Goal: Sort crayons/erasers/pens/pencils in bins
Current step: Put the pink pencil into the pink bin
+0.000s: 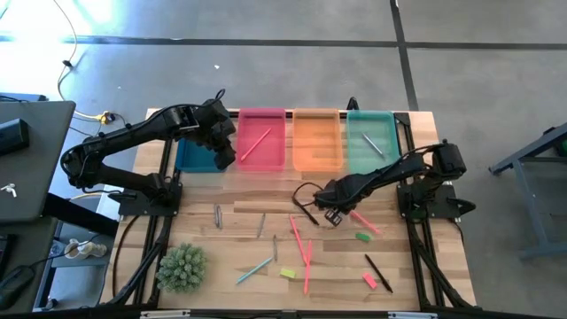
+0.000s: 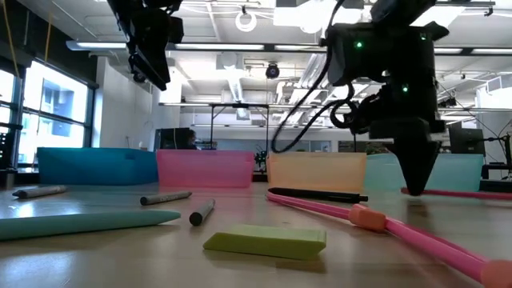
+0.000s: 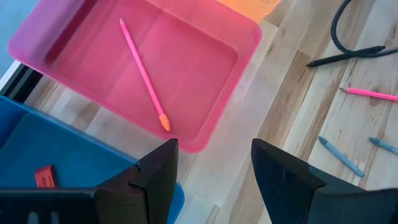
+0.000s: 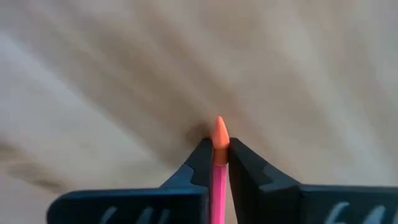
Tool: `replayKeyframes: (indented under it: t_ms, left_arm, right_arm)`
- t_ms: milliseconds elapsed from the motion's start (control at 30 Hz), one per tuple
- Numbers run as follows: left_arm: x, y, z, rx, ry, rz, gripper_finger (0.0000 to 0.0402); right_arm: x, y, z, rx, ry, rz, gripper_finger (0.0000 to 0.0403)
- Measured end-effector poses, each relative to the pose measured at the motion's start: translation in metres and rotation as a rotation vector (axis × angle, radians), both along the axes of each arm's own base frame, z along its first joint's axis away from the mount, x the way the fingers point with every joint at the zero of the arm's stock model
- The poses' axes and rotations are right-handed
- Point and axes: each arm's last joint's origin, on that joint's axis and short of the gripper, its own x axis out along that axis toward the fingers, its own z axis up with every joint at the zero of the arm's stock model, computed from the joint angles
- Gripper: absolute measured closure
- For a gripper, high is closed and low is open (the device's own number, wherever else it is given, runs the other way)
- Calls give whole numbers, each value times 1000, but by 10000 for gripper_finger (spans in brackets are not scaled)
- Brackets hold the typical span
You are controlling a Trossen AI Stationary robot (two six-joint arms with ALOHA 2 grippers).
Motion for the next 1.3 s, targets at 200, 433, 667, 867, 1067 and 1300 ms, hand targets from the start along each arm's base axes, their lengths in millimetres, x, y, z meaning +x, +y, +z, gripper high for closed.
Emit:
replayKeyframes:
  t_ms: [200, 433, 667, 867, 1067, 1300]
  left_arm:
    - [0, 0, 0, -4, 4, 1, 209]
    - [-1, -1, -1, -7, 9, 1, 209]
    - [-4, -4, -3, -37, 53, -3, 209]
    - [-6, -12, -5, -74, 109, -29, 209]
    - [-2, -19, -5, -72, 110, -66, 209]
    - [0, -22, -5, -69, 108, -84, 209]
  right_arm:
    - [20, 0, 28, -71, -92, 25, 393]
    - [47, -3, 65, -195, -264, 18, 393]
    - [63, -17, 94, -294, -370, -4, 393]
    - [79, -36, 108, -316, -523, -42, 393]
    - [97, -58, 121, -356, -738, -69, 393]
    - [109, -90, 140, -423, -963, -118, 393]
